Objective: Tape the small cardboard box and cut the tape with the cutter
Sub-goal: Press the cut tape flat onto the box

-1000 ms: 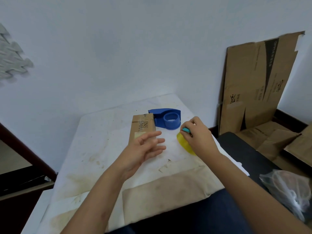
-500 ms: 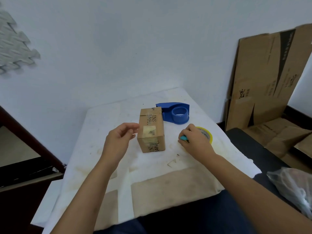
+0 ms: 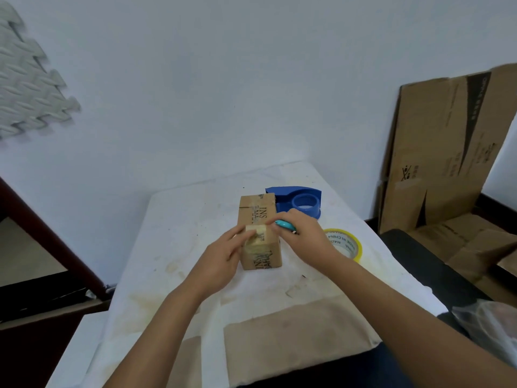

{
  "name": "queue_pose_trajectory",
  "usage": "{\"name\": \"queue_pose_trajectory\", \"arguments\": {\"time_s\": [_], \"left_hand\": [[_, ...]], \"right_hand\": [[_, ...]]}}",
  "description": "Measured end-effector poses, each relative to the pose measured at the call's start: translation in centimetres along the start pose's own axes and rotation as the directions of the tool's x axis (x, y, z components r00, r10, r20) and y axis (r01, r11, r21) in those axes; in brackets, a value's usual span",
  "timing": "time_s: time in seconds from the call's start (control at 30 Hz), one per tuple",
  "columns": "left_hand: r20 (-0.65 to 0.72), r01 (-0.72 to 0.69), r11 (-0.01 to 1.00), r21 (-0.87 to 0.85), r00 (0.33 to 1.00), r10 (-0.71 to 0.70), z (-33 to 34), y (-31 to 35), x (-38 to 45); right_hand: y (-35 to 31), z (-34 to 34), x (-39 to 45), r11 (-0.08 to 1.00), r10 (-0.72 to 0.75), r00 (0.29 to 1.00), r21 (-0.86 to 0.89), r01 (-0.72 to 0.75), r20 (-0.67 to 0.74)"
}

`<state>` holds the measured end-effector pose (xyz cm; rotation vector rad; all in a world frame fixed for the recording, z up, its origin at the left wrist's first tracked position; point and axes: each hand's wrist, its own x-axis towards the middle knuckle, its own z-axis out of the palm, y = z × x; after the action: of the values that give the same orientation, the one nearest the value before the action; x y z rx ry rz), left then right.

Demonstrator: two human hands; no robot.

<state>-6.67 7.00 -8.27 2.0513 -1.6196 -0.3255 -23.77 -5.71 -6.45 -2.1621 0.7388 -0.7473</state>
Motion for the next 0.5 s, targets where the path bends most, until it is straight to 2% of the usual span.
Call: {"name": "queue_pose_trajectory", "arguments": {"time_s": [0.13,0.27,0.37,0.43,0.5], "left_hand": [[0.004,-0.023,0.999,0.033,1.0,0.023,-0.1,-0.4,0.3],[0.033,-0.013,1.0,-0.012,0.999,0.013,-0.1,-0.7,1.1],[-0.031,0.013,0.994,0.106,0.999,-0.01,0.0,-0.6,1.8],[-0.169,-0.077,0.987,0.14,0.98,0.1,0.0,-0.4,1.8],[-0.22,-0.235,0.968,0.084,0.943,0.248,0.0,-0.1,1.5]], "right_hand": [[-0.2,1.0,1.5,0.999,0.041,0.993,-0.039,-0.037,0.106],[0.5,1.4,1.7,0.994,0.068,0.994,-0.086,-0.061,0.081],[0.9,1.6,1.5,0.995,0.064,0.996,-0.081,-0.059,0.057],[1.1,1.6,1.3,0.996,0.063,0.997,-0.064,-0.061,0.038],[1.3,1.6,1.2,0.998,0.048,0.999,-0.041,-0.048,0.02]]}}
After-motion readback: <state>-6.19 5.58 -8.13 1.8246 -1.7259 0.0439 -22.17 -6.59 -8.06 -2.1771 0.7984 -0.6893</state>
